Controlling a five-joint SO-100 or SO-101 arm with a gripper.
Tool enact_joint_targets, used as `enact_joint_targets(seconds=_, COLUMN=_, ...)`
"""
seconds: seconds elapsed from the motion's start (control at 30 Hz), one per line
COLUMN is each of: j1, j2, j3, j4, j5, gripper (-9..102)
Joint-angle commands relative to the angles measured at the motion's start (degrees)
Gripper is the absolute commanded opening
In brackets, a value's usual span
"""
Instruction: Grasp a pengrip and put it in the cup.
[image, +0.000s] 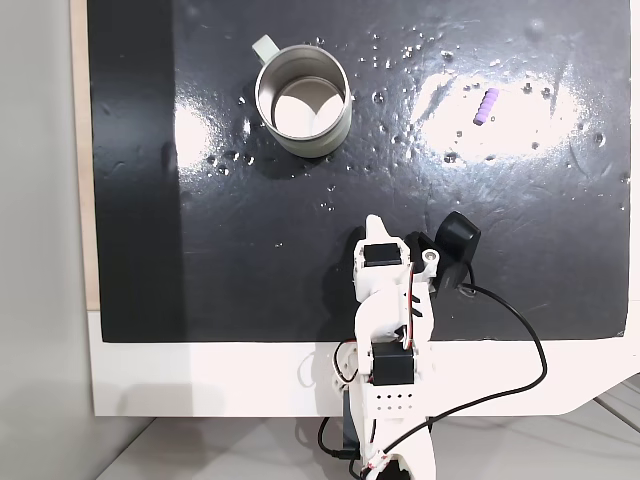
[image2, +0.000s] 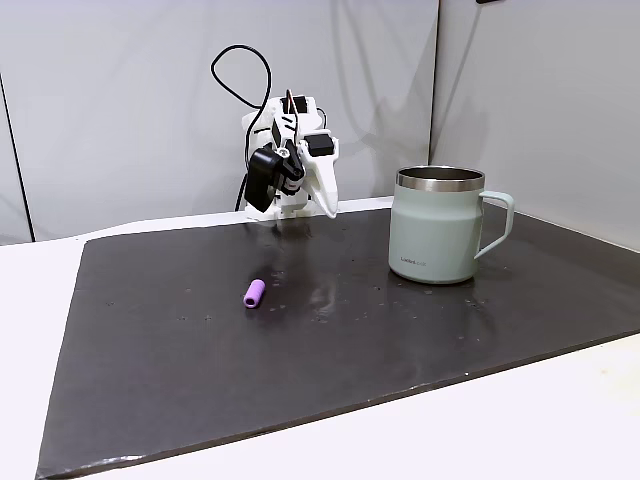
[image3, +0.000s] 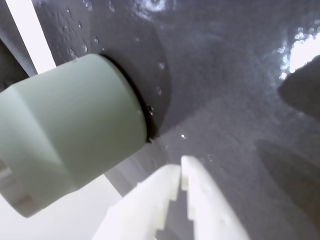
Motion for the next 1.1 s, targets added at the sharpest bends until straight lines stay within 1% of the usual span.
enact_joint_targets(seconds=0.0, j1=-2.0, j2=0.6, j3=-0.3, j4=-1.8, j5=-2.5, gripper=0)
enact_joint_targets(seconds=0.3, j1=-2.3, j2=0.6, j3=-0.3, j4=-1.9, j5=-2.9, gripper=0)
enact_joint_targets(seconds=0.4, j1=-2.5, j2=0.6, j3=-1.5, j4=-1.0, j5=-5.4, gripper=0)
enact_joint_targets(seconds=0.57, j1=-1.0, j2=-1.2, j3=-11.2, j4=5.0, j5=-15.8, gripper=0)
enact_joint_targets(seconds=0.7, j1=0.2, j2=-14.8, j3=-23.0, j4=10.7, j5=-23.4, gripper=0)
enact_joint_targets(seconds=0.8, j1=3.3, j2=-23.3, j3=-32.1, j4=13.8, j5=-28.0, gripper=0)
enact_joint_targets(seconds=0.93, j1=9.2, j2=-32.8, j3=-38.5, j4=13.1, j5=-37.4, gripper=0)
enact_joint_targets(seconds=1.07, j1=15.2, j2=-40.5, j3=-39.5, j4=6.7, j5=-46.1, gripper=0)
